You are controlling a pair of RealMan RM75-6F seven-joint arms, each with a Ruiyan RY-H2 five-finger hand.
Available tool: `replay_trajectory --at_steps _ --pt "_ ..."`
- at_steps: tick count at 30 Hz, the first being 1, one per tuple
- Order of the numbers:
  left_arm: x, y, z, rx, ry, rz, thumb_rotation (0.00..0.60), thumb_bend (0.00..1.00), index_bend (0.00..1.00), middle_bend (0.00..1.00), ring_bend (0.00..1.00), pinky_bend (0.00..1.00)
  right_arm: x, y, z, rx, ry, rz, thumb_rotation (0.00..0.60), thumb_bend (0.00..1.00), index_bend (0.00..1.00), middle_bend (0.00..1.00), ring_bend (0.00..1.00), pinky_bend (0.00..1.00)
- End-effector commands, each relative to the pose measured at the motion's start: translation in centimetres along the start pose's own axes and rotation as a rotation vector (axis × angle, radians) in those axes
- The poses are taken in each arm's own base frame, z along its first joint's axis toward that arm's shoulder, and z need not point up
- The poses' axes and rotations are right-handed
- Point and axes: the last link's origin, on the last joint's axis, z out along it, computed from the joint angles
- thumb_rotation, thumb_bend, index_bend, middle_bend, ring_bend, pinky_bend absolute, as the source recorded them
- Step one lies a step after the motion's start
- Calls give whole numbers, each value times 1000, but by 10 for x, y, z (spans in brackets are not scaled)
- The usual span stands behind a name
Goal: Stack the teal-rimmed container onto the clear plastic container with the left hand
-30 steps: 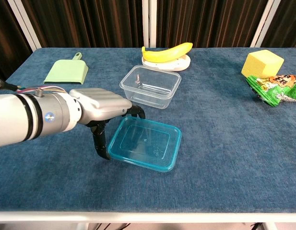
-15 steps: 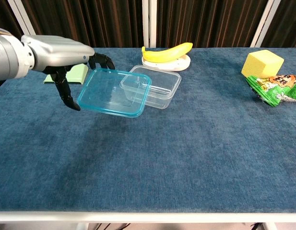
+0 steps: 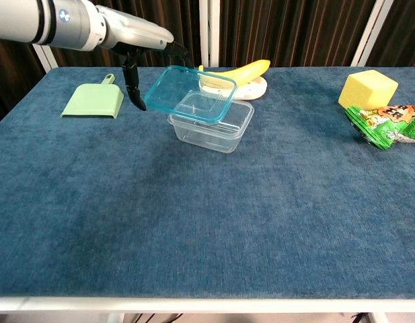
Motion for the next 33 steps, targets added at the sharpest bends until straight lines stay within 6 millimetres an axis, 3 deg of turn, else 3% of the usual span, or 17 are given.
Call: replay_trajectory --at_steps 1,17,33 --pt "10 11 26 -46 -38 12 600 368 308 287 171 120 2 1 -2 -19 5 -3 600 73 0 0 0 0" --pt "18 29 50 -92 -116 36 600 369 303 277 157 99 -4 2 -4 -46 -12 9 600 73 0 0 0 0" --pt "13 19 61 -39 -167 23 600 369 299 273 157 98 -4 9 -4 -53 -10 20 600 73 0 0 0 0"
